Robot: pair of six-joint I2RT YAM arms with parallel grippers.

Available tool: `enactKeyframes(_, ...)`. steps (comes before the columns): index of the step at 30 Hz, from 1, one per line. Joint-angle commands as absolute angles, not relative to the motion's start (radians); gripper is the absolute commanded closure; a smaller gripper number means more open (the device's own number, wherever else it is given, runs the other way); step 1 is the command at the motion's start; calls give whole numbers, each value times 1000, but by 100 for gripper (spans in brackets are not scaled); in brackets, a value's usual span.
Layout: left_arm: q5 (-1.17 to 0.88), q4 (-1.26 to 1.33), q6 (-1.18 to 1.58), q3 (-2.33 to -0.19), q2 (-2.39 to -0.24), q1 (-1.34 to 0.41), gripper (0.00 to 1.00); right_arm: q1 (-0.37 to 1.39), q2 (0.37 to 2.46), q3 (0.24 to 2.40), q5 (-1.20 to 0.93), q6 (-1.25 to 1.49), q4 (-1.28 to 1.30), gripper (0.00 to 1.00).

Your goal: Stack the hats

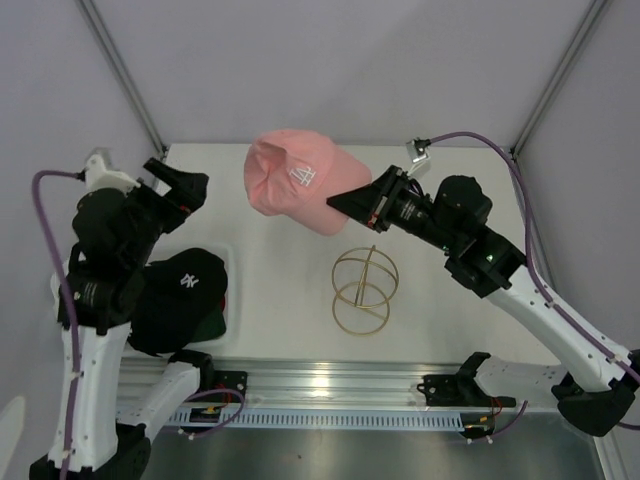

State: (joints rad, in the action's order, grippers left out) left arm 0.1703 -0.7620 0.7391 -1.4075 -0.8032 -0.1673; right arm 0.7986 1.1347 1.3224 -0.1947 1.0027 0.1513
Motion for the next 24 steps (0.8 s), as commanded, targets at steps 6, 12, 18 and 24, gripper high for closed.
enactKeyframes(6,-452,-588,596,-1191,-948,86,0,726,1011,1256,-379,1055,140,100)
enactKeyframes(12,-782,-379,692,-1088,-1061,158,2,697,971,1160,-529,1011,49,100)
enactKeyframes(18,-815,-307,718,-1031,-1058,146,2,690,904,1141,-519,891,224,100)
enactKeyframes(24,-727,-379,646,-1013,-1060,35,1,623,807,1078,-512,900,339,100)
